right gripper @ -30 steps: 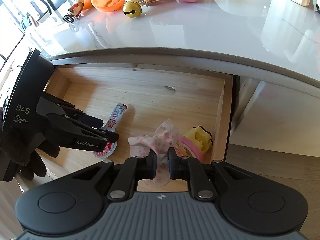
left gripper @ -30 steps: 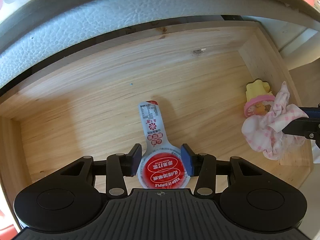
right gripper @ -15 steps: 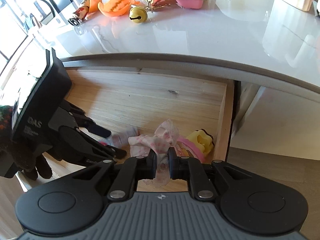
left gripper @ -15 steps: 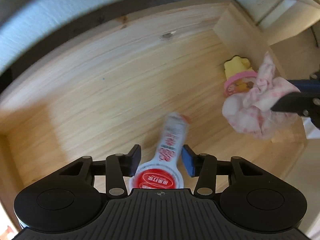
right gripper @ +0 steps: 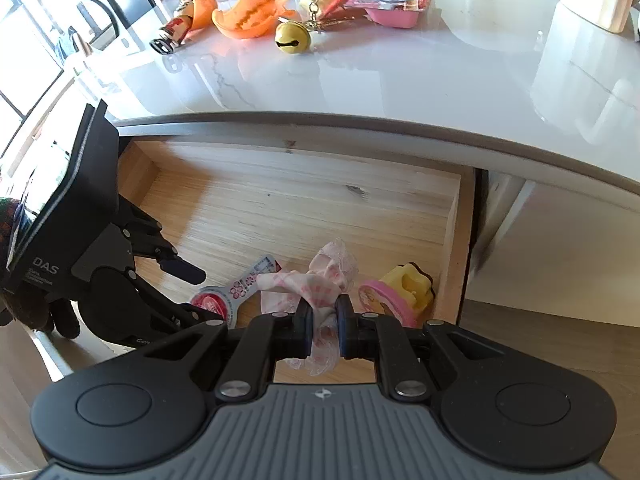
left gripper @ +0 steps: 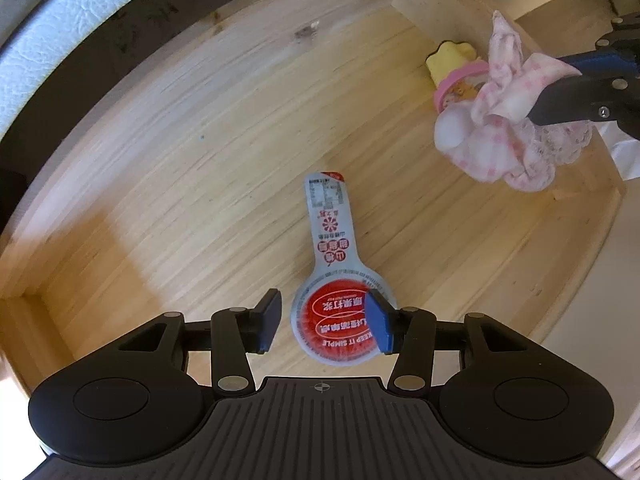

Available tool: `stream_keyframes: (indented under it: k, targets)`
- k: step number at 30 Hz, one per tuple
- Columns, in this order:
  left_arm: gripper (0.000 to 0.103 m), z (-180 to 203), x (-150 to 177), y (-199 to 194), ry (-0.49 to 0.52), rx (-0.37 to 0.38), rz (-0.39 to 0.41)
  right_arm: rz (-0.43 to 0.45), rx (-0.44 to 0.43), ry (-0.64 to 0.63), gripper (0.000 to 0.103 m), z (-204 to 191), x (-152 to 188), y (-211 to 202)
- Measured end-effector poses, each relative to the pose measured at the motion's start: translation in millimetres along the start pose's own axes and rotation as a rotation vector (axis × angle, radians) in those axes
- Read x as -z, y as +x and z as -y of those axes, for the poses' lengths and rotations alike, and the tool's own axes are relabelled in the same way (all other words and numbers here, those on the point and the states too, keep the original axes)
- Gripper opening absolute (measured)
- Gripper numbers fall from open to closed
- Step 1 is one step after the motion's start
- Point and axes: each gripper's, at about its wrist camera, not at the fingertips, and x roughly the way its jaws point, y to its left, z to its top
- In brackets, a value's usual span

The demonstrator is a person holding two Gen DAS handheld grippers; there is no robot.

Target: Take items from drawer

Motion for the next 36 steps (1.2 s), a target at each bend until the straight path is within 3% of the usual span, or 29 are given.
stream_keyframes:
  k: [9, 14, 16, 17, 18, 21, 31, 32, 36]
  targets:
    - [0.049, -1.7, -15.0, -1.9, -0.093, 0.065, 0.063, -0.006, 0.001, -0.006, 0.012, -2.0, 1.5, -3.0]
    - [0.048, 4.2, -24.6, 4.4, -0.077, 0.069, 0.049, -0.009, 0.004, -0.002, 0.012, -0.8, 2.4, -4.2]
    - [0.043, 2.7, -26.2, 4.8, -0.081, 0.083, 0.053, -0.009, 0.004, -0.002, 0.012, -1.3, 2.8, -4.7]
    - [0.029, 2.0, -26.7, 4.1, -0.079, 0.094, 0.056, -0.009, 0.004, -0.002, 0.012, -1.4, 3.0, -4.9]
    - [0.025, 1.2, -27.3, 2.6, -0.078, 0.101, 0.058, -0.009, 0.004, -0.002, 0.012, -1.5, 3.0, -4.8]
    - [0.025, -2.2, -28.7, 2.4, -0.086, 0.115, 0.025, -0.011, 0.006, -0.003, 0.012, -1.5, 3.5, -4.7]
    - [0.023, -10.8, -21.7, -21.6, -0.054, 0.125, 0.105, -0.019, 0.011, -0.008, 0.012, -1.2, 2.0, -2.4]
    - [0.009, -10.5, -19.4, -26.2, -0.045, 0.127, 0.107, -0.025, 0.012, -0.006, 0.012, -0.7, 1.8, -1.1]
    - [0.009, -9.3, -5.7, -45.9, -0.017, 0.131, 0.123, -0.057, 0.019, -0.007, 0.012, -4.5, 1.2, -0.9]
